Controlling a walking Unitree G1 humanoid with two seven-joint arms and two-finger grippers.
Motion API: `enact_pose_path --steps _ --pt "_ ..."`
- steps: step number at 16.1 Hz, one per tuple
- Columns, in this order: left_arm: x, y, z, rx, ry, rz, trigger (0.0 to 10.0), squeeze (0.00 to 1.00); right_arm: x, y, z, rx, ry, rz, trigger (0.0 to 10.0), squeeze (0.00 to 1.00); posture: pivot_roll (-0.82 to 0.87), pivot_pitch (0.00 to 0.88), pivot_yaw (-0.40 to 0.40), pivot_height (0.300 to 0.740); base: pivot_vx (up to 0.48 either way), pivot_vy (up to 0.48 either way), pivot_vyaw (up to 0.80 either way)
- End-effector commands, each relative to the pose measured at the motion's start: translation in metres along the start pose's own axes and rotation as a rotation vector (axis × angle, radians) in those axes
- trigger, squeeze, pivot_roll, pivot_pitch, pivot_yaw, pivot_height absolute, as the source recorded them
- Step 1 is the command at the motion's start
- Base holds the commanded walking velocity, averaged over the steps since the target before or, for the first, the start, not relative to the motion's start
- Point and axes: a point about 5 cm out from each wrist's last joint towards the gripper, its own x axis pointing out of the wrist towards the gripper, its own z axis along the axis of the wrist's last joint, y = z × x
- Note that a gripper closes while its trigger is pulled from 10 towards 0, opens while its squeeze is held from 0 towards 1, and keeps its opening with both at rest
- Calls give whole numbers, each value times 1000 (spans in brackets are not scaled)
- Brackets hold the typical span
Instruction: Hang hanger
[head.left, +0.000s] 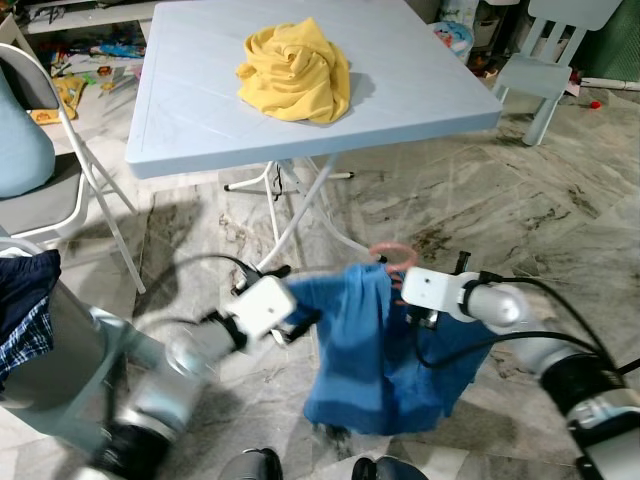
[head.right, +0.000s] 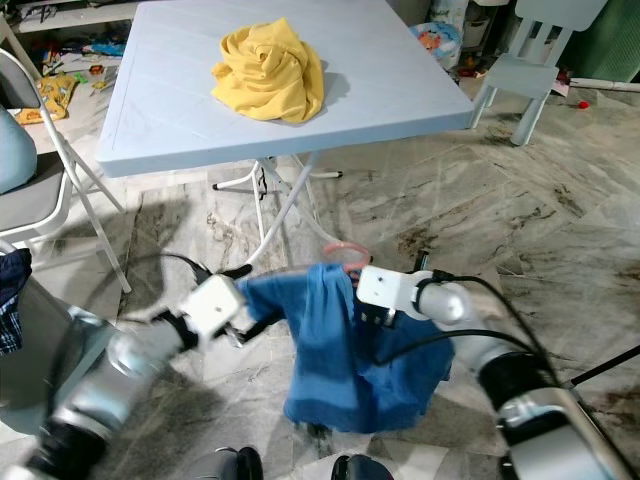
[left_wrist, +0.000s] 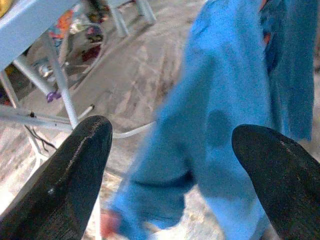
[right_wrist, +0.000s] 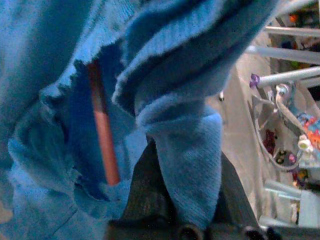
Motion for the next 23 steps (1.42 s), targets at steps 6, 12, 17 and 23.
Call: enact_pose_path --steps 6,12,17,23 --pt "8 -14 -4 -1 -7 -266 10000 0 -12 -13 15 -89 -150 61 10000 0 -55 100 11 740 0 0 0" --pt "23 6 4 38 -41 -227 10000 0 -18 -9 27 -115 -228 110 10000 0 -71 90 16 740 0 0 0" --pt "32 10 9 32 -64 -246 10000 0 -18 -14 34 -114 -254 66 10000 0 -72 91 19 740 0 0 0" --pt "44 4 15 33 -85 -314 0 0 -19 -15 38 -131 -267 64 10000 0 -78 91 16 740 0 0 0"
